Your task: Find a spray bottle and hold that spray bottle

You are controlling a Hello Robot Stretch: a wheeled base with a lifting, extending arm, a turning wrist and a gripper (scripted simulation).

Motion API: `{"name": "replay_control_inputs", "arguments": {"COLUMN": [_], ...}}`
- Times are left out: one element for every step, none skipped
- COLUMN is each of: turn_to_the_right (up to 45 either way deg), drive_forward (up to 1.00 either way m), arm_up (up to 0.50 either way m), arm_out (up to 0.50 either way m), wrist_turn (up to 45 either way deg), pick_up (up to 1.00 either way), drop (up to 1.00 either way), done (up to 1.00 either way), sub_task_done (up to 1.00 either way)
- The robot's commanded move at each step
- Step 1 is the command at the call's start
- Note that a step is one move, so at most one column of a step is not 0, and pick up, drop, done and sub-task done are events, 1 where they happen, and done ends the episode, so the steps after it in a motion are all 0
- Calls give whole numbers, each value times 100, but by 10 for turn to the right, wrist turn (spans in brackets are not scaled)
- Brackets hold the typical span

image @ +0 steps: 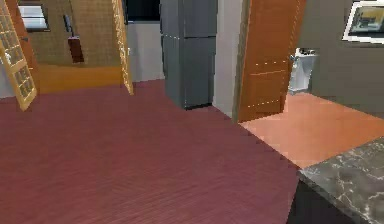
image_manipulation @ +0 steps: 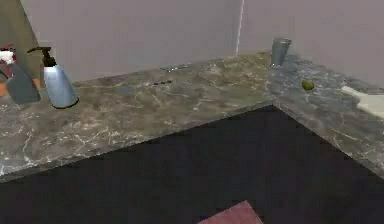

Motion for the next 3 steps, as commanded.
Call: {"name": "replay_control_inputs", "arguments": {"turn_to_the_right": [450, 360, 0], "drive_forward": [0, 0, 35], "arm_up": [0, 0, 0], "arm_out": [0, 0, 0], "wrist_turn": [0, 0, 0], "pick_up": [0, 0, 0], "drop": [0, 0, 0], "done": [0, 0, 0], "sub_task_done": [0, 0, 0]}}
